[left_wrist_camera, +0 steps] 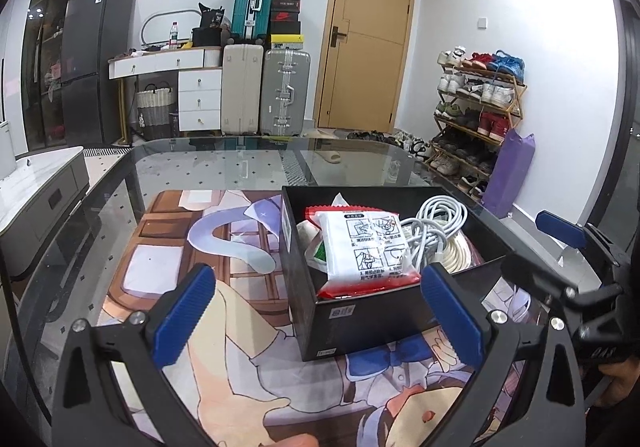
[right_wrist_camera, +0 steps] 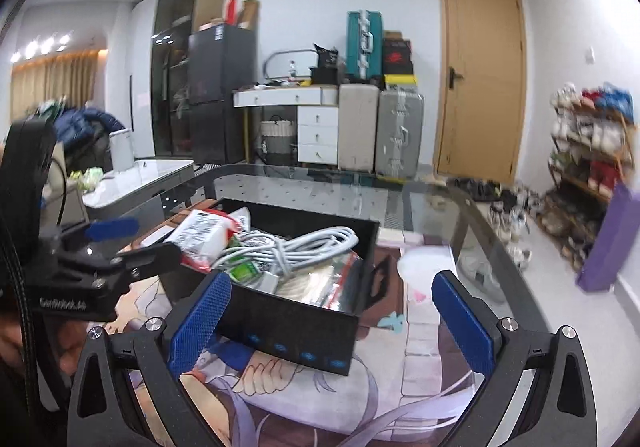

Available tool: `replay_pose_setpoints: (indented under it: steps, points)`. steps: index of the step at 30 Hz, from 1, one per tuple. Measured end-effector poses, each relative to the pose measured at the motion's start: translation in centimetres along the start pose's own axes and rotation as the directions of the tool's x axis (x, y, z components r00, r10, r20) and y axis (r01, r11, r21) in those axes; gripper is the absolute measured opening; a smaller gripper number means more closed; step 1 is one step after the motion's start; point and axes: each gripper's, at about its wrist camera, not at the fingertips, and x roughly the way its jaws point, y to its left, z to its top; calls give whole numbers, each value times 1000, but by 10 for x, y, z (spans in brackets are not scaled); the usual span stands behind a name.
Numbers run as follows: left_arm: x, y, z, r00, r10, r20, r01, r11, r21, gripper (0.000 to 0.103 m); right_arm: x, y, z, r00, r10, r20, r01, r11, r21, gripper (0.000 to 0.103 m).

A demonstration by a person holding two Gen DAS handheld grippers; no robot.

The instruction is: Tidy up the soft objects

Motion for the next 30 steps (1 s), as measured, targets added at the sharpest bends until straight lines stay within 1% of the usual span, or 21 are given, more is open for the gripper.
replay_pose_setpoints:
  steps: [2,9,16,30]
  points:
    - [0,0,0,1000,0,3,0,1000,1,103,0,-2,1,1000,14,-4,-14,1000,6,102]
    - [-3,1,-1,1000,-1,3,1,1000,-5,103,0,6,2,1000,1,-1,-1,999,-35,102]
    - [-1,1,1,1000,-4,4,4,1000,-5,103,0,-1,2,1000,1,1,-1,1000,11,102]
    - [-1,4,0,1000,-9,2,9,1000,-14,103,1,0,4,1000,-2,-2,2,1000,8,102]
